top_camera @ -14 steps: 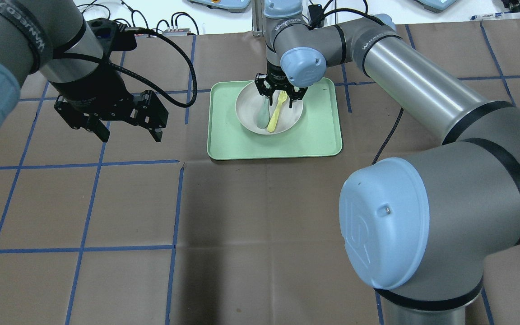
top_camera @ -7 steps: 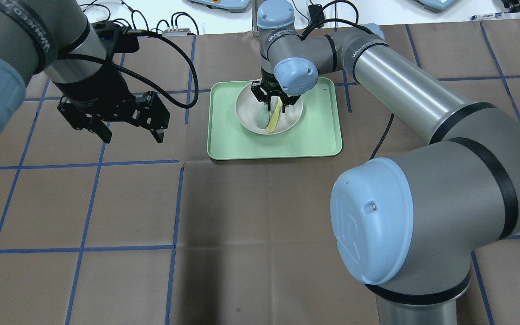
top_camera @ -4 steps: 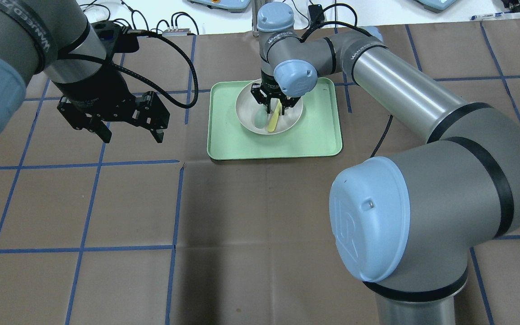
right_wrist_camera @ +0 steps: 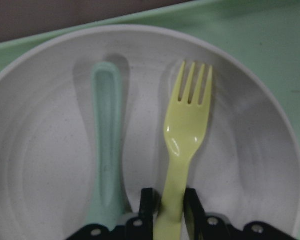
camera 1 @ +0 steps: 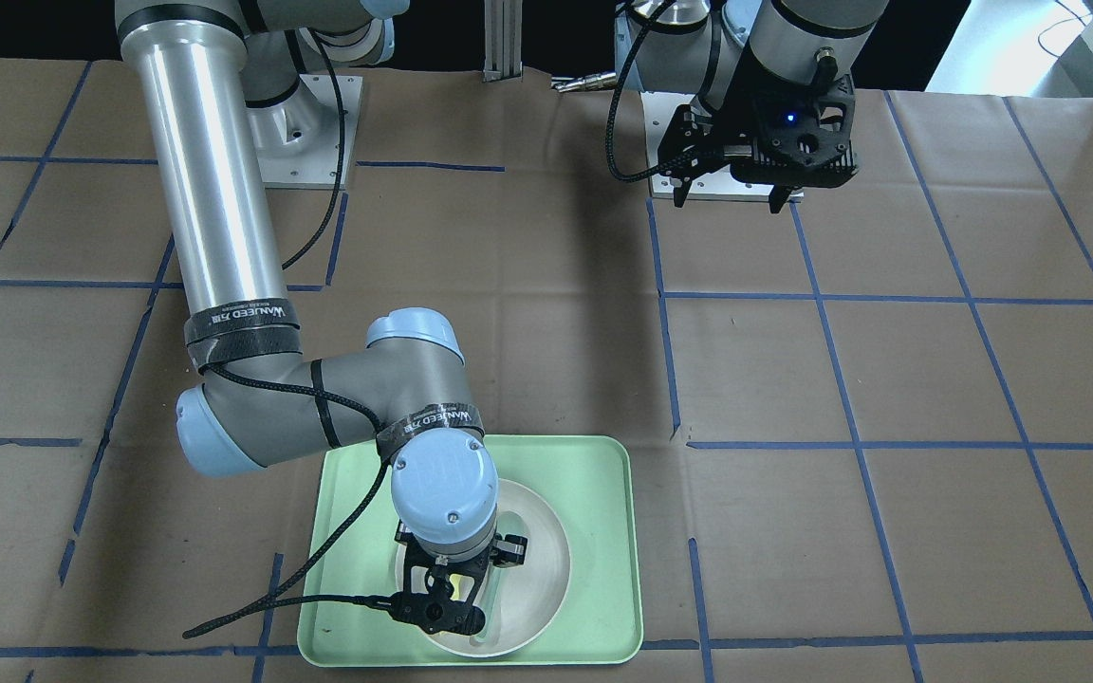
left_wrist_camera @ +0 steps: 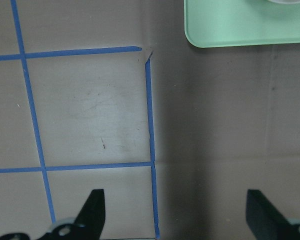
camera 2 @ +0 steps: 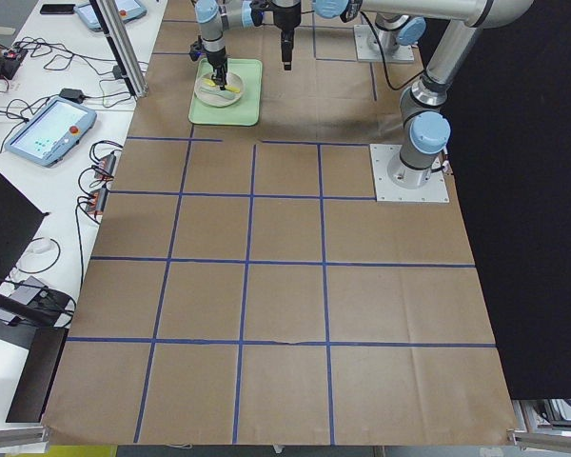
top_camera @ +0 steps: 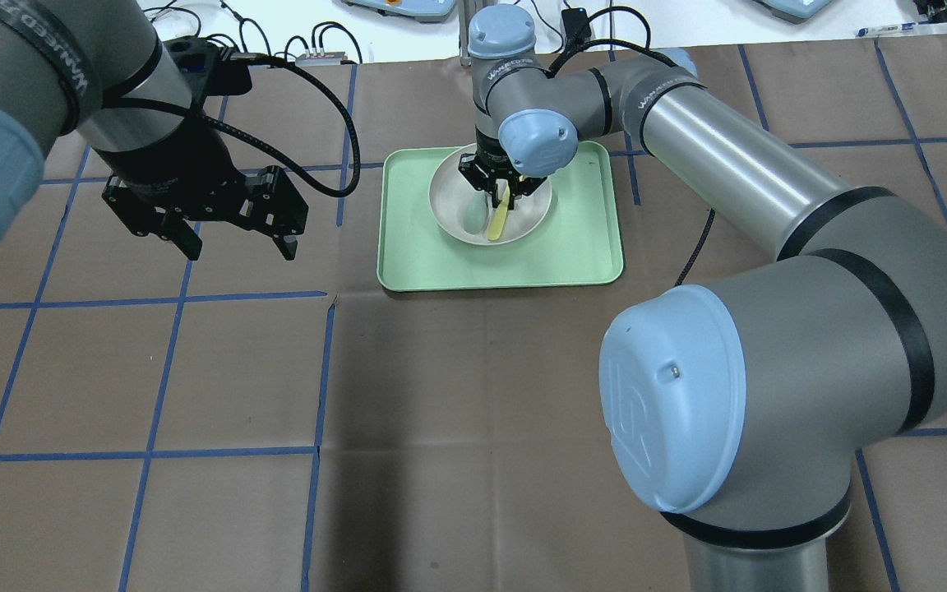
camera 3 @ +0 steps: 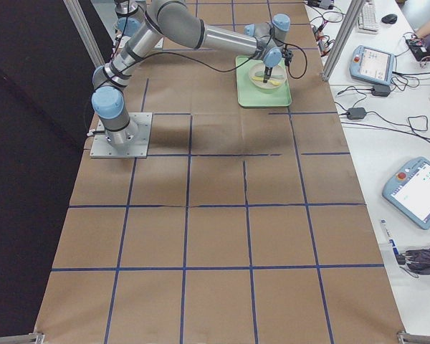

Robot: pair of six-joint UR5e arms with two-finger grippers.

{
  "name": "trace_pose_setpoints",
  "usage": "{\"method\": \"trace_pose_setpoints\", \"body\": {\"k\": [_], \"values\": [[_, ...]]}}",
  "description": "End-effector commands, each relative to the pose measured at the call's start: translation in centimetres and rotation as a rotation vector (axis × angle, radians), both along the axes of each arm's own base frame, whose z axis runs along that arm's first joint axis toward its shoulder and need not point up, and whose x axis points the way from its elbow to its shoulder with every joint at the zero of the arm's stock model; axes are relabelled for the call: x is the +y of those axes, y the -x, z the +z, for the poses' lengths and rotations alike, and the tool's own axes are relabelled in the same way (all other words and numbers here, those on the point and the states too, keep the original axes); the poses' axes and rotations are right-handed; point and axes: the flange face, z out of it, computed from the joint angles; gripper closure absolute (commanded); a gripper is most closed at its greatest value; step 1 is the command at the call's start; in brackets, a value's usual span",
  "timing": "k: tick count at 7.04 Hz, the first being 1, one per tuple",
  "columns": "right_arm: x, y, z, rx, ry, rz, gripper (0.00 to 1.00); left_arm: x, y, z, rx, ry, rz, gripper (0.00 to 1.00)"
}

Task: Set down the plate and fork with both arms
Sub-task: 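Lower the right gripper and close it on the yellow fork handle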

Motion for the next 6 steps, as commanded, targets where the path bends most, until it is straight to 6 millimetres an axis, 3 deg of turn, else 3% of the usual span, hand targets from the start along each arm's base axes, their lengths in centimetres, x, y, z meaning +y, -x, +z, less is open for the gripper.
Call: {"method": "trace_pose_setpoints", "body": {"k": [1,2,4,6], "values": [[0.0,0.0,-0.2,0.000,-0.002,0.000,0.85,0.0,0.0,0.0,0.000,0.000,0.000,0.00],[0.0,0.0,-0.2,-0.002,-0.002,0.000,0.95,0.0,0.0,0.1,0.000,0.002,0.000,0.00],[-0.2,-0.1,0.2,-0.003,0.004,-0.002,0.99,-0.1,0.0,-0.1,0.000,-0.001,0.000,0.00],[-0.7,-0.6,2.4,-0.010,0.013,-0.026,0.99,-0.2,-0.1,-0.2,0.000,-0.003,0.002,0.00]]}}
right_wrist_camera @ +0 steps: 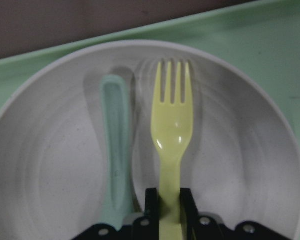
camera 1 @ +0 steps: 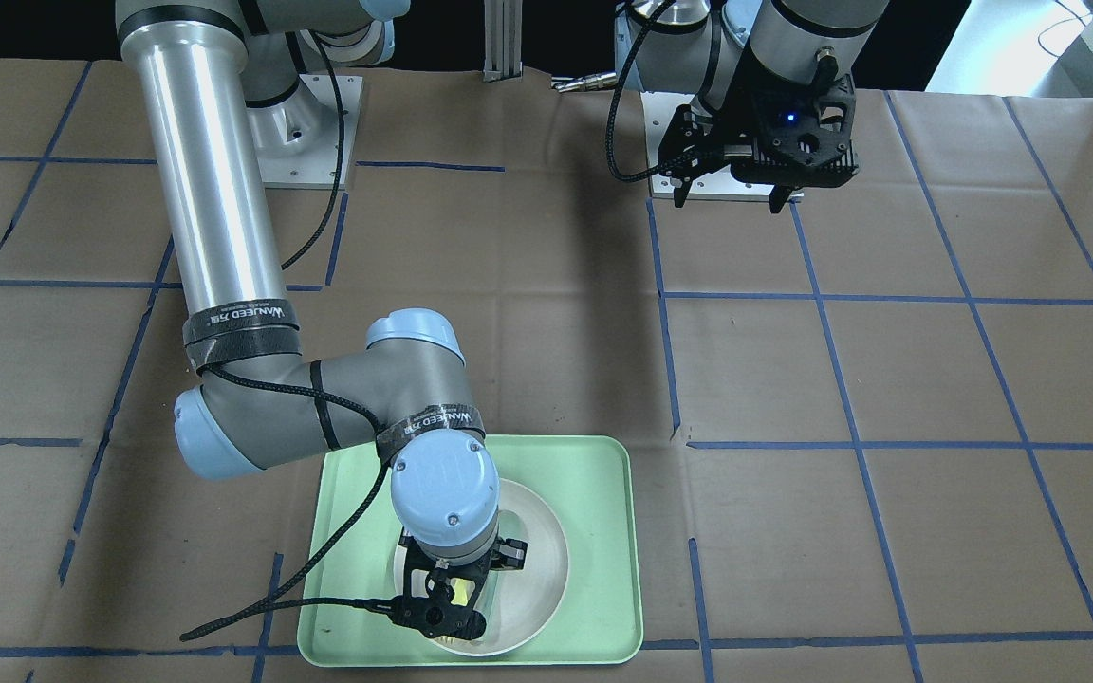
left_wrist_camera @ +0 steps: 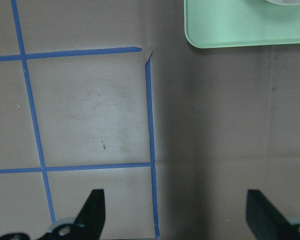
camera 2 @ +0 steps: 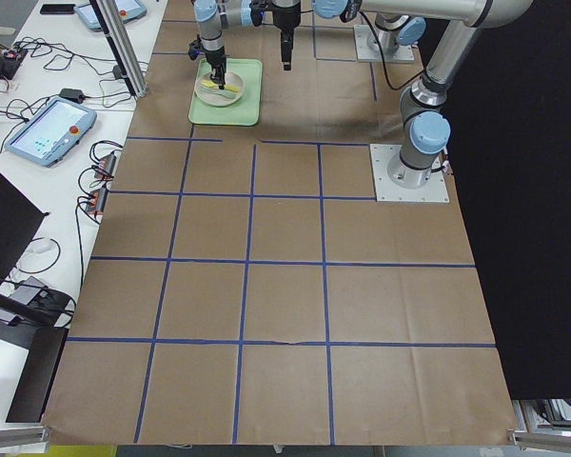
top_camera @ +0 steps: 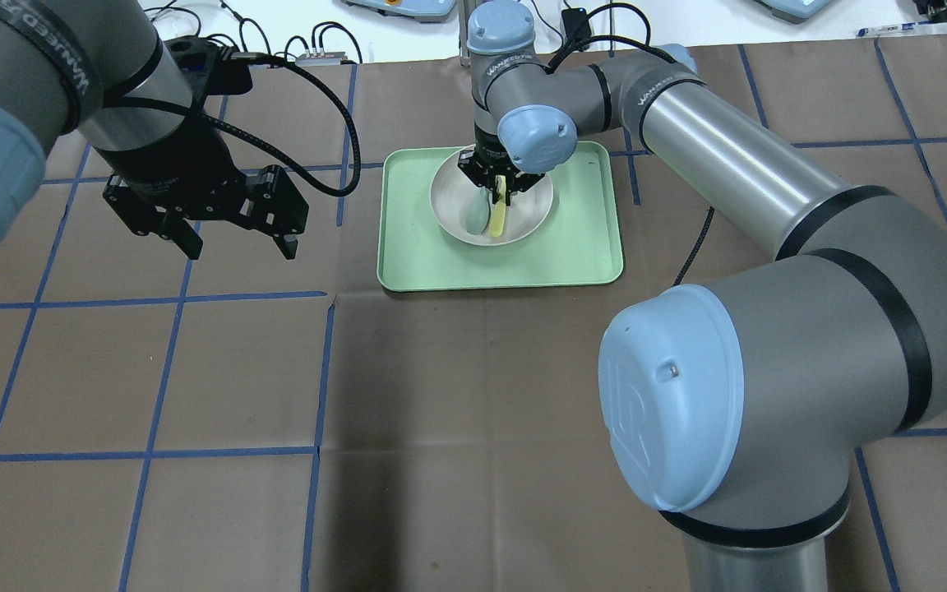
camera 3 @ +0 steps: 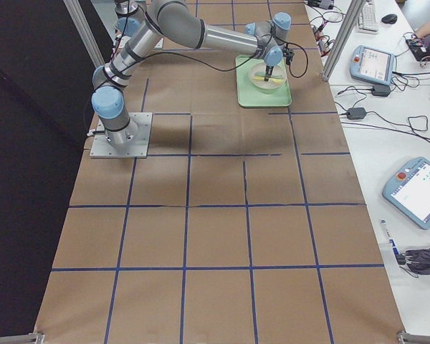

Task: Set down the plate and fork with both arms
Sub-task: 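Lower the right gripper and close it on the yellow fork handle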

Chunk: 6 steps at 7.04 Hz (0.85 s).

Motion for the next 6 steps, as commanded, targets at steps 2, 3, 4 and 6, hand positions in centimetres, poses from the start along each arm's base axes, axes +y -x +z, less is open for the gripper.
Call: {"method": "trace_pose_setpoints", "body": {"k": [2,3,4,6], "values": [[0.0,-0.4,3.3,-0.003,-0.002,-0.006,0.99,-0.2,-0.2,-0.1,0.001,-0.002,0.004,0.00],[-0.1,0.0,3.9,-0.003,-0.003,-0.009,0.99,-0.2,-0.1,-0.1,0.001,-0.002,0.003,0.00],[0.2,0.4,4.5,0.000,-0.007,-0.002,0.99,-0.2,-0.1,0.0,0.003,0.001,0.003,0.00],[-0.2,3.4,5.4,0.013,-0.031,0.026,0.99,-0.9,0.0,-0.3,0.009,0.024,0.005,0.00]]}}
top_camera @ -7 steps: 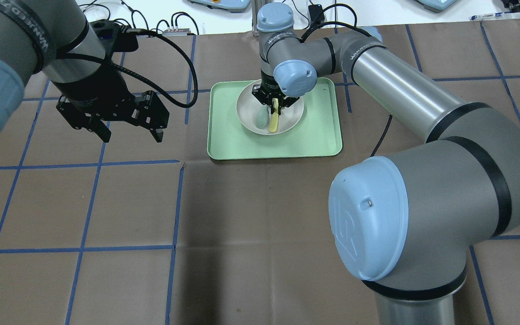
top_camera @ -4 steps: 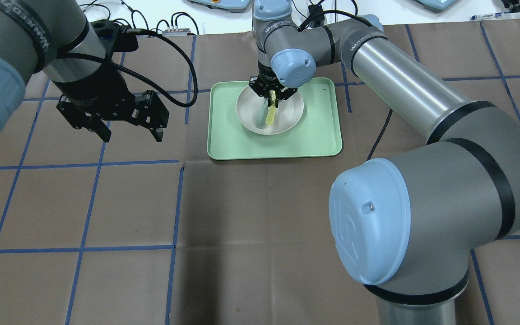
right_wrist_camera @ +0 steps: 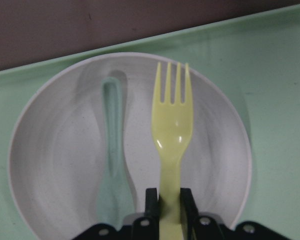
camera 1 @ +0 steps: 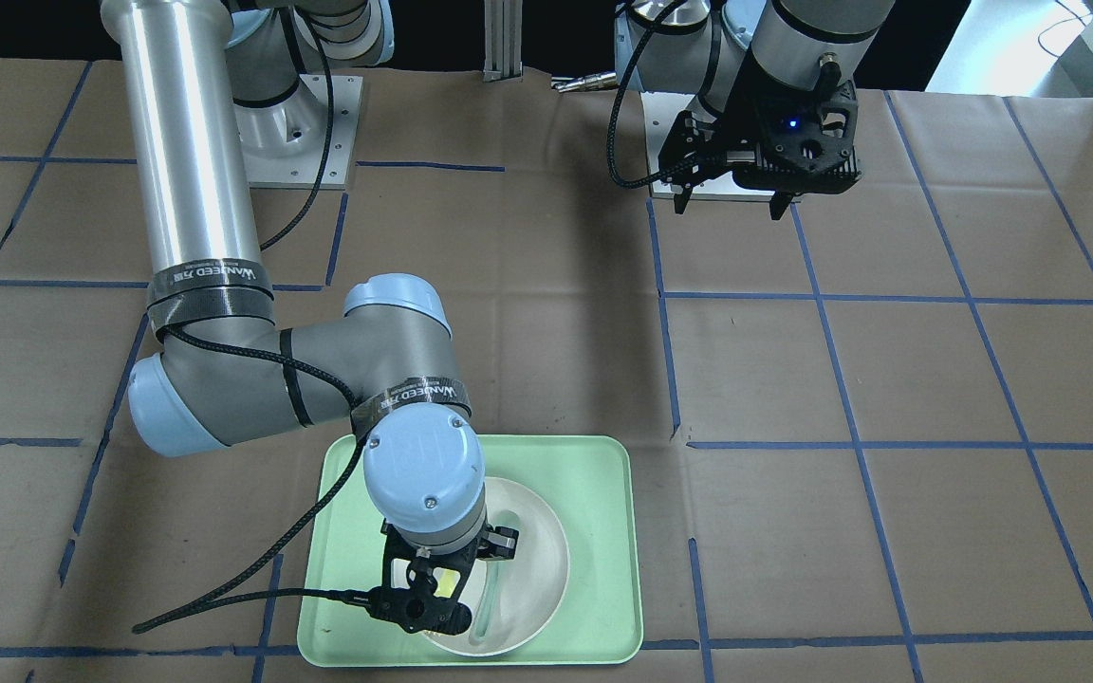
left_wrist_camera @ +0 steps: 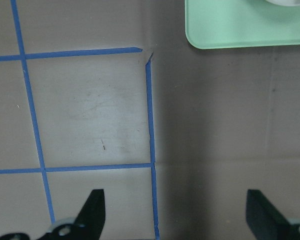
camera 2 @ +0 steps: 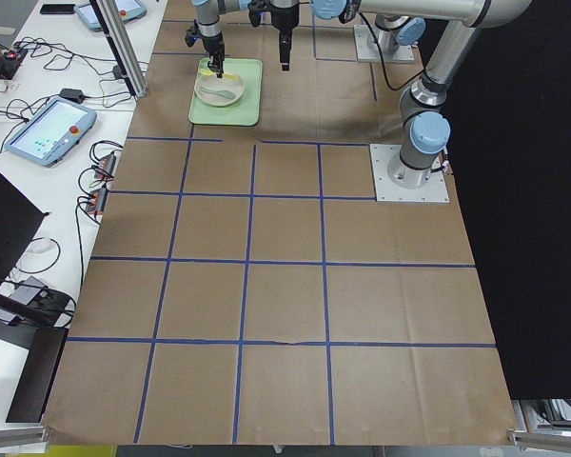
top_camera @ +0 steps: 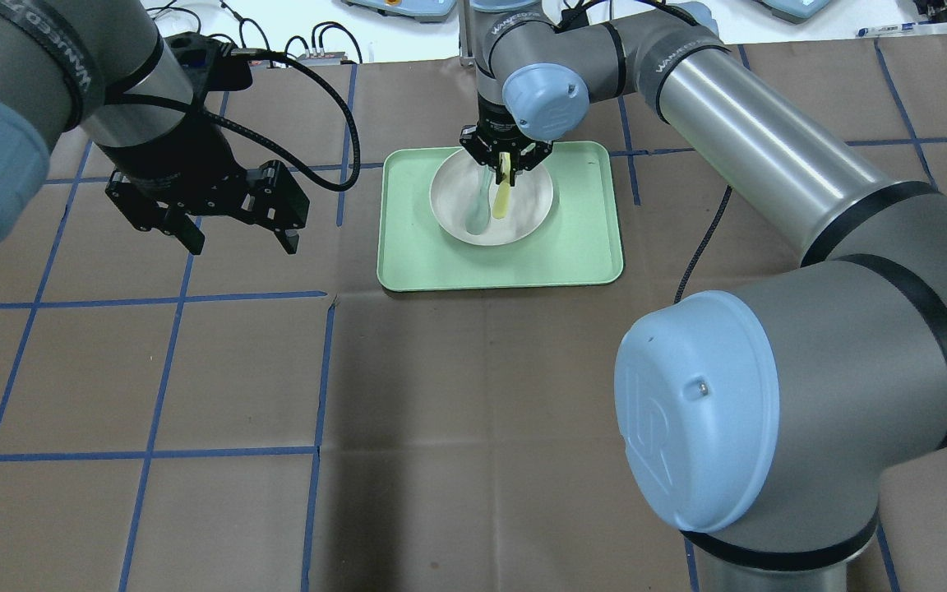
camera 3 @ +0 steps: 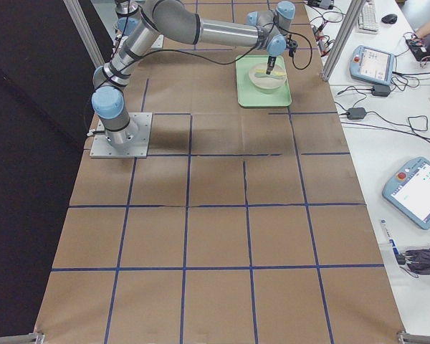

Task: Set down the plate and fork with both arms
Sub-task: 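Carry the yellow fork with the right gripper beside the plate on the tray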

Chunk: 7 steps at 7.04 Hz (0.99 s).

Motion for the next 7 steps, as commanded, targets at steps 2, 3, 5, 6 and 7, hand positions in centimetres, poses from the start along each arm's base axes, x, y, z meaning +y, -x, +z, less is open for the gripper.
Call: {"method": "trace_pose_setpoints", "body": {"k": [2,3,5,6,7], "values": [[-0.6,5.7,1.0,0.011,-0.035,0.058,0.99,-0.4,0.0,-0.2,0.002,0.006,0.001,0.00],[-0.2,8.1,0.9,0.009,-0.049,0.080,0.99,-0.4,0.0,-0.2,0.000,0.006,0.000,0.00],[1.6,11.0,-1.4,0.004,-0.100,0.098,0.99,-0.4,0.0,-0.2,0.002,0.006,-0.001,0.00],[1.6,11.8,-2.9,-0.002,-0.064,0.098,0.99,-0.4,0.0,-0.2,0.002,0.006,0.001,0.00],[2.0,11.3,-4.3,-0.001,-0.024,0.107,0.99,-0.4,0.0,-0.2,0.002,0.006,0.001,0.00]]}}
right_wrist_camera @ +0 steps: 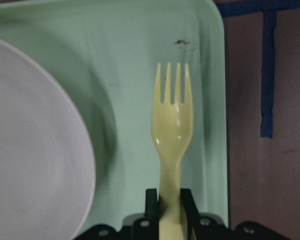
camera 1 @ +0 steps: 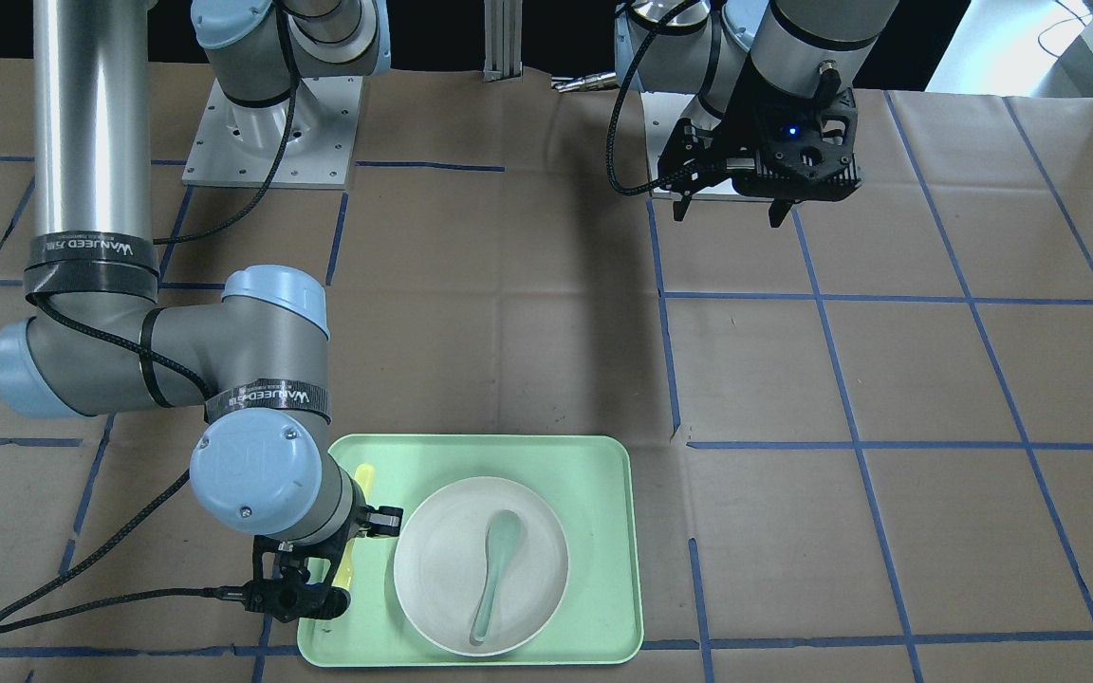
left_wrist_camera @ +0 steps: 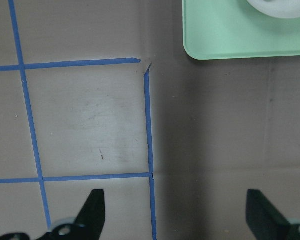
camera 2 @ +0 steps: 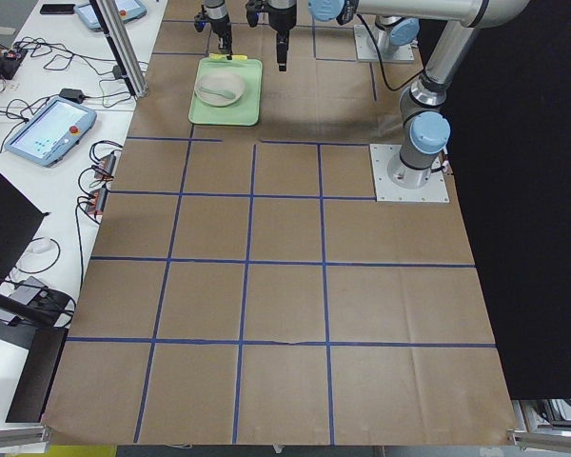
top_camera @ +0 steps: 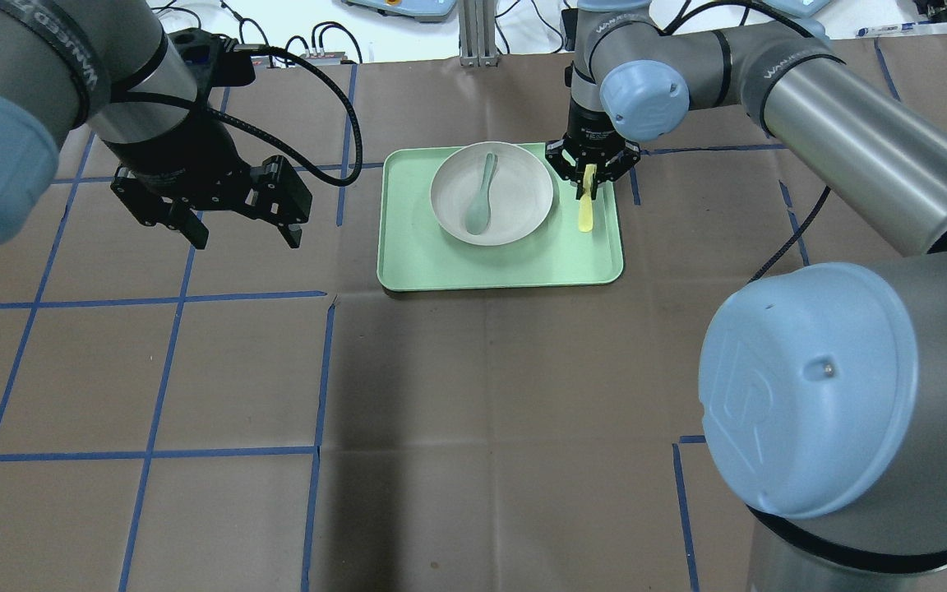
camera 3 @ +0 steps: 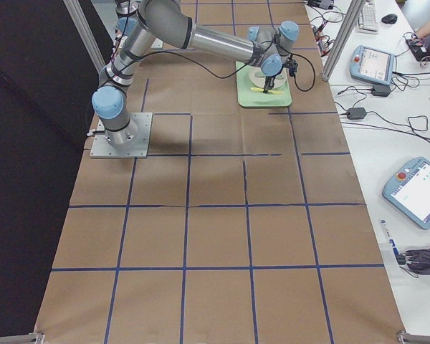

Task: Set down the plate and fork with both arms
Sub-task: 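Carry the yellow fork with the right gripper beside the plate on the tray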

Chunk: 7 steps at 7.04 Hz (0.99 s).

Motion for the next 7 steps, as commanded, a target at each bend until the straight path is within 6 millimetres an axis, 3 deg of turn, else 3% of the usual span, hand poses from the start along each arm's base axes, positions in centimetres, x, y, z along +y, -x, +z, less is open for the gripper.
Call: {"method": "trace_pose_setpoints", "body": {"k": [1,3,4,5,6,7], "values": [[0.6,0.0,-2.5,-0.005,0.037,0.005,0.98,0.0,0.0,-0.1,0.000,-0.003,0.000,0.00],[0.6,0.1,-2.7,-0.003,0.036,0.005,0.97,-0.1,0.0,-0.1,0.000,-0.001,0.000,0.00],[0.6,0.1,-2.8,-0.002,0.035,0.007,0.90,0.0,0.0,-0.1,0.000,-0.003,0.000,0.00],[0.6,0.2,-2.9,0.000,0.032,0.007,0.37,-0.1,0.0,-0.3,0.000,-0.004,0.000,0.00],[0.5,0.2,-2.6,-0.003,0.034,0.008,0.00,-0.2,0.0,-0.4,0.000,-0.007,0.000,0.00],[0.5,0.6,-1.7,-0.004,0.039,0.004,0.00,-0.2,0.0,-0.8,-0.002,-0.003,0.000,0.00]]}}
